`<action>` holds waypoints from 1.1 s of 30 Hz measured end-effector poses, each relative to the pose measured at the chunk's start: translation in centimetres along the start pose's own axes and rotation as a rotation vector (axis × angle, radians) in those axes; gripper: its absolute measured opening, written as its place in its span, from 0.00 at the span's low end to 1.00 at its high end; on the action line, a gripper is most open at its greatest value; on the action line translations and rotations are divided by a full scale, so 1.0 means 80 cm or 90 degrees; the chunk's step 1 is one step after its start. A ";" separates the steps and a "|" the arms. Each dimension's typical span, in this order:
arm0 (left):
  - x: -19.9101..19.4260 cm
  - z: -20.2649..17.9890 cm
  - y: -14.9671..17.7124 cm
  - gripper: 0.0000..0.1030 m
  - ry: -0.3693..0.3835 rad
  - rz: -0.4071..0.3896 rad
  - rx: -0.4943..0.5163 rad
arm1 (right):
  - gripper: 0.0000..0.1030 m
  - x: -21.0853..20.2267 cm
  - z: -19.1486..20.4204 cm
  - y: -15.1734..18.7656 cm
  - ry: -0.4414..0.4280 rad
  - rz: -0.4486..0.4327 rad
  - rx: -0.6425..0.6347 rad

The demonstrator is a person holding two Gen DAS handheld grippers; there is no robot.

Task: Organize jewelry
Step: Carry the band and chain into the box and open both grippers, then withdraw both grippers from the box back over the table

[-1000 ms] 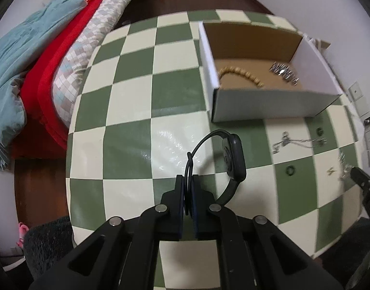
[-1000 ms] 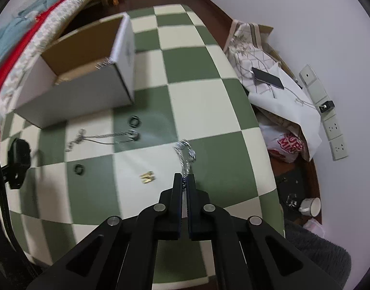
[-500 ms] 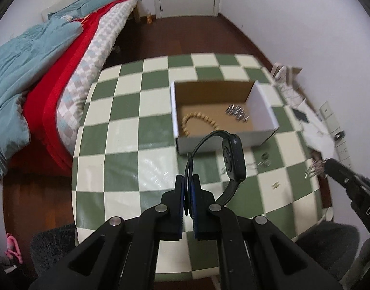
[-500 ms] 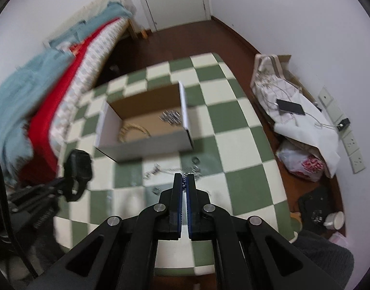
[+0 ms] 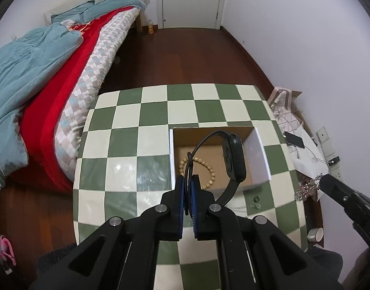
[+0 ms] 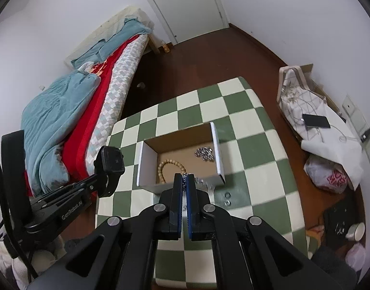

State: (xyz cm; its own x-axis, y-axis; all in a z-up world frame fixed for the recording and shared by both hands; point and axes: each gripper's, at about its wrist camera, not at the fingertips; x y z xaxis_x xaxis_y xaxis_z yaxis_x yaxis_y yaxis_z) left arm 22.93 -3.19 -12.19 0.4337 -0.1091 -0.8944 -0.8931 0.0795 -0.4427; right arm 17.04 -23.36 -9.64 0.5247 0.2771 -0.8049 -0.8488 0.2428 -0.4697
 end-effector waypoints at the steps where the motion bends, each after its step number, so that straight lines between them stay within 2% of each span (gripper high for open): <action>1: 0.007 0.002 -0.004 0.03 0.002 0.006 -0.003 | 0.03 0.008 0.003 -0.007 -0.003 0.005 -0.004; 12: 0.097 0.007 -0.052 0.04 0.047 0.095 -0.012 | 0.03 0.108 0.009 -0.051 0.001 0.077 -0.018; 16: 0.122 0.003 -0.064 0.12 0.064 0.128 -0.015 | 0.03 0.145 0.002 -0.062 -0.008 0.120 -0.009; 18: 0.126 0.002 -0.066 0.12 0.056 0.131 -0.010 | 0.04 0.160 -0.004 -0.065 -0.005 0.140 0.005; 20: 0.125 0.004 -0.068 0.25 0.031 0.121 -0.012 | 0.04 0.176 -0.009 -0.068 0.005 0.170 0.011; 21: 0.122 0.007 -0.068 0.45 0.023 0.113 -0.016 | 0.06 0.180 -0.011 -0.069 0.016 0.180 0.010; 22: 0.119 0.012 -0.068 0.72 0.013 0.102 -0.023 | 0.18 0.184 -0.011 -0.069 0.030 0.187 0.003; 23: 0.113 0.017 -0.067 0.84 -0.008 0.084 -0.029 | 0.46 0.185 -0.011 -0.069 0.045 0.188 -0.005; 24: 0.108 0.021 -0.066 0.93 -0.027 0.068 -0.030 | 0.63 0.183 -0.009 -0.069 0.064 0.183 -0.019; 25: 0.105 0.024 -0.066 0.93 -0.041 0.060 -0.029 | 0.85 0.182 -0.006 -0.068 0.086 0.178 -0.036; 28: 0.099 0.034 -0.062 1.00 -0.099 0.043 -0.024 | 0.86 0.177 0.003 -0.065 0.156 0.166 -0.082; 30: 0.095 0.038 -0.057 1.00 -0.127 0.028 -0.022 | 0.89 0.178 0.007 -0.061 0.209 0.161 -0.110; 31: 0.094 0.040 -0.054 1.00 -0.137 0.022 -0.022 | 0.94 0.180 0.008 -0.059 0.227 0.161 -0.116; 33: 0.091 0.044 -0.047 1.00 -0.146 0.016 -0.025 | 0.95 0.182 0.008 -0.052 0.235 0.167 -0.119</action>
Point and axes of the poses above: each gripper's, at about its wrist camera, not at the fingertips, and x roughly the way its jaws point, z to its left, y to its underside, and after that the axes turned 1 degree about z, right-handed
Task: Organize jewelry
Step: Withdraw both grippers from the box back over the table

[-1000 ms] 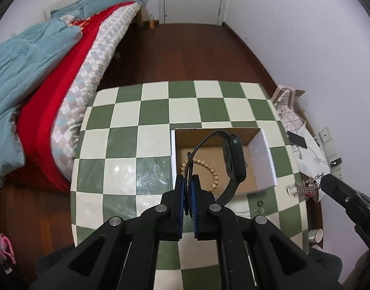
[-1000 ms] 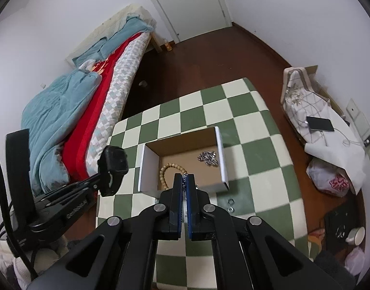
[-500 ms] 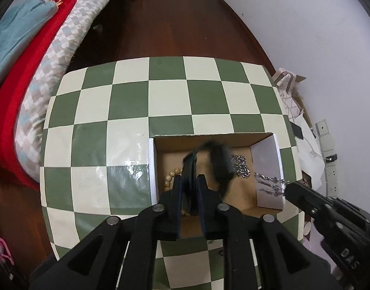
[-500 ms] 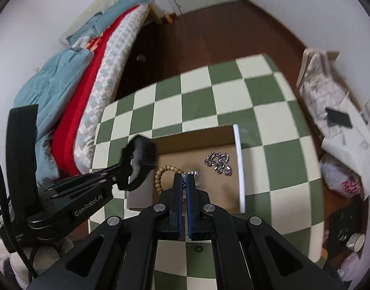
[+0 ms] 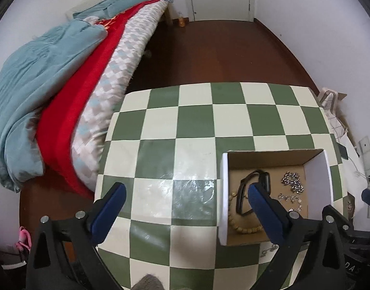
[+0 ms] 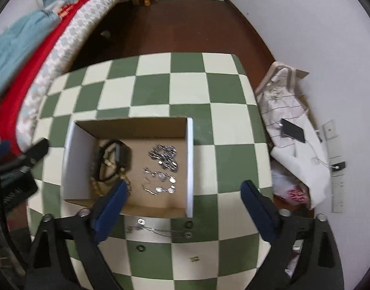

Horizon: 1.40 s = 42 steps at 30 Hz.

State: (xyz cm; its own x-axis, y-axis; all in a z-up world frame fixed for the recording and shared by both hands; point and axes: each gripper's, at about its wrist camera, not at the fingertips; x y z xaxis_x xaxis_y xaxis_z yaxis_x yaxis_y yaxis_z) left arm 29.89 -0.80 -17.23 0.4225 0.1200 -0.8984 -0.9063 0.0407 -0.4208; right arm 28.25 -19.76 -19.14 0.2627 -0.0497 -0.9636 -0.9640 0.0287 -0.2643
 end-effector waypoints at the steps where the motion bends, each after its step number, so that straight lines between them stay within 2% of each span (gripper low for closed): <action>1: -0.001 0.001 0.002 1.00 -0.004 -0.003 -0.001 | 0.95 0.001 0.001 0.003 0.001 0.003 0.000; 3: -0.005 0.005 0.007 1.00 -0.004 -0.009 -0.006 | 0.98 0.001 0.002 0.008 0.001 0.001 0.000; 13: -0.049 0.013 0.023 1.00 0.000 -0.055 -0.018 | 0.99 -0.035 0.008 0.028 -0.019 -0.035 0.011; 31: -0.168 0.031 0.081 1.00 0.000 -0.155 -0.022 | 0.99 -0.168 0.006 0.096 -0.004 -0.174 0.020; 37: -0.193 0.034 0.099 1.00 -0.013 -0.176 -0.033 | 0.99 -0.207 0.003 0.119 -0.011 -0.207 0.025; 42: -0.190 0.030 0.117 1.00 -0.045 -0.191 -0.032 | 0.99 -0.207 -0.009 0.141 -0.051 -0.205 0.047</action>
Point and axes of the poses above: each gripper's, at about its wrist camera, not at the fingertips, and x roughly the way its jaws point, z to its left, y to its underside, and after that the axes turned 1 degree about z, right-handed
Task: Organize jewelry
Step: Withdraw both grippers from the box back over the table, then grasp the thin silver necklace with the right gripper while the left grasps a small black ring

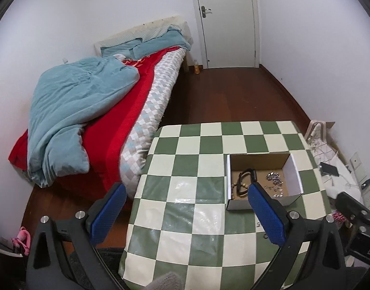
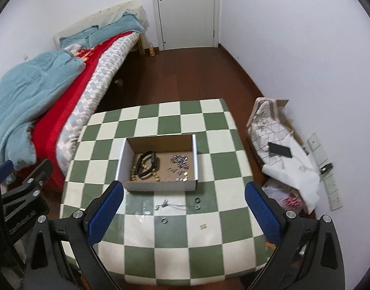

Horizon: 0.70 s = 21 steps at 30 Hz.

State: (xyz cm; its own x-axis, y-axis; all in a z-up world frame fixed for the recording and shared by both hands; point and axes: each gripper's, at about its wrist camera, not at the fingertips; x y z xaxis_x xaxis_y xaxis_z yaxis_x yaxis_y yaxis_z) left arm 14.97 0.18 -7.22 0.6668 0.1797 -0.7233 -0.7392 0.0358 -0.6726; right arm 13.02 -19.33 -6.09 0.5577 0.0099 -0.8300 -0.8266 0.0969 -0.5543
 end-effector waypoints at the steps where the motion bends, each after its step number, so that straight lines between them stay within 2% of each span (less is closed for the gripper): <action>1: 0.003 -0.001 0.005 1.00 -0.009 0.001 0.003 | 0.99 0.003 -0.003 0.005 0.004 0.006 0.003; 6: 0.043 -0.021 0.041 1.00 -0.092 0.030 0.057 | 0.98 0.056 -0.037 0.043 0.029 0.074 0.040; 7: 0.054 -0.026 0.049 1.00 -0.109 0.041 0.067 | 0.94 0.068 -0.044 0.051 0.027 0.086 0.046; 8: 0.069 -0.030 0.058 1.00 -0.120 0.057 0.077 | 0.84 0.082 -0.051 0.059 0.024 0.098 0.051; 10: 0.092 -0.036 0.070 1.00 -0.131 0.088 0.089 | 0.77 0.110 -0.063 0.075 0.022 0.125 0.060; 14: 0.130 -0.044 0.092 1.00 -0.140 0.137 0.100 | 0.75 0.164 -0.075 0.100 -0.010 0.162 0.073; 18: 0.155 -0.048 0.099 1.00 -0.160 0.159 0.107 | 0.75 0.215 -0.071 0.104 -0.024 0.171 0.072; 21: 0.169 -0.049 0.099 1.00 -0.169 0.170 0.110 | 0.68 0.245 -0.064 0.099 -0.024 0.166 0.064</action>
Point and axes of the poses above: each gripper's, at about its wrist camera, not at the fingertips, and x roughly the way its jaws point, z to its left, y to its underside, and after that the axes turned 1 degree about z, right-handed
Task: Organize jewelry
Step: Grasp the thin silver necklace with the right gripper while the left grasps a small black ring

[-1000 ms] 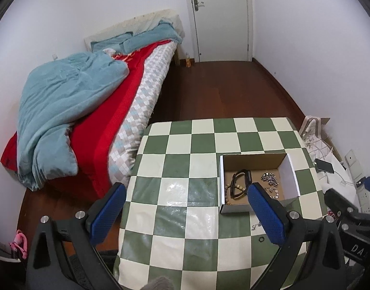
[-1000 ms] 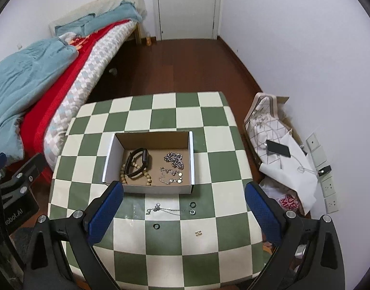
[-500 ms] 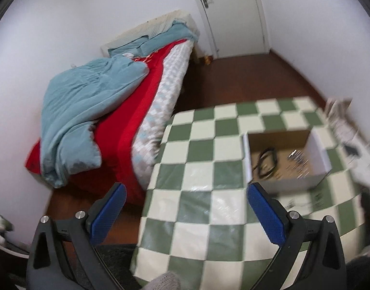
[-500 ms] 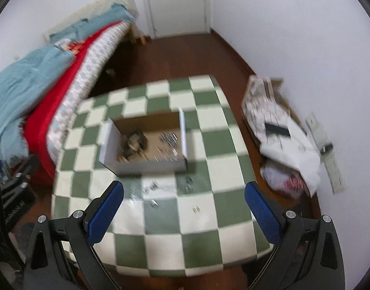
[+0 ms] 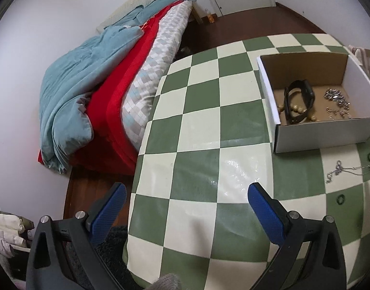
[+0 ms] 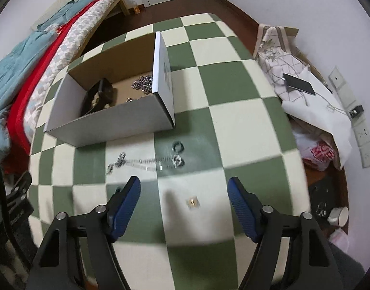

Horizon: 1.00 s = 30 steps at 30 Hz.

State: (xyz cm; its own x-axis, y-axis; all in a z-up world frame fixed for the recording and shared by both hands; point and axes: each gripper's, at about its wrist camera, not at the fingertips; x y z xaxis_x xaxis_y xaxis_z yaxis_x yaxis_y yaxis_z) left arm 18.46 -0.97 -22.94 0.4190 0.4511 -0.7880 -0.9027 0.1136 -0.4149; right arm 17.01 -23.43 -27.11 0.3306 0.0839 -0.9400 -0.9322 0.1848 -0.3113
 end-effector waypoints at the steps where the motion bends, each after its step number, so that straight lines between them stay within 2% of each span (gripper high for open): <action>1: 0.003 -0.001 -0.001 1.00 -0.001 0.003 0.000 | 0.64 0.009 0.002 -0.003 -0.002 0.002 -0.003; 3: 0.007 -0.006 -0.002 1.00 0.001 0.007 0.003 | 0.47 0.030 0.007 -0.005 -0.004 0.018 -0.010; 4: 0.008 -0.008 -0.002 1.00 0.002 0.009 0.005 | 0.42 0.029 0.012 -0.005 0.005 -0.004 -0.023; 5: 0.010 -0.011 -0.001 1.00 0.006 0.011 0.007 | 0.26 0.033 0.015 -0.006 0.000 -0.004 -0.030; 6: 0.011 -0.015 -0.001 1.00 0.010 0.014 0.010 | 0.21 0.035 0.018 -0.006 0.010 -0.010 -0.036; 7: 0.012 -0.018 0.000 1.00 0.015 0.018 0.014 | 0.10 0.039 0.019 -0.005 0.014 -0.012 -0.039; 12: 0.005 -0.043 0.006 1.00 0.077 0.037 0.034 | 0.10 0.038 0.004 0.000 0.024 -0.020 -0.024; 17: -0.004 -0.087 0.009 0.99 0.212 0.081 0.057 | 0.10 0.021 -0.053 0.002 0.049 -0.023 0.039; 19: -0.011 -0.108 0.010 0.99 0.248 0.081 0.079 | 0.10 0.019 -0.069 0.002 0.055 -0.019 0.055; 23: -0.025 -0.149 0.018 0.95 0.255 0.072 0.128 | 0.10 0.021 -0.087 0.004 0.064 -0.013 0.071; 26: -0.030 -0.163 0.024 0.90 0.256 0.072 0.138 | 0.10 0.018 -0.094 0.003 0.065 -0.012 0.072; 30: -0.031 -0.173 0.028 0.79 0.261 0.071 0.143 | 0.10 0.014 -0.100 0.011 0.065 -0.009 0.071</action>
State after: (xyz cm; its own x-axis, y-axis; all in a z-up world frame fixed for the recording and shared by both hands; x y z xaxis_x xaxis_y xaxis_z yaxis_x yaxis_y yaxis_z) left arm 16.73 -14.06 -28.21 0.2821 0.0898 -0.9552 -0.9239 0.2936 -0.2453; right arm 15.39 -30.98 -29.52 0.3219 -0.0194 -0.9466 -0.9032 0.2936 -0.3132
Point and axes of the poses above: each gripper's, at about its wrist camera, not at the fingertips, and x roughly the way its jaws point, z to its left, y to its underside, and after that the axes turned 1 degree about z, right-handed
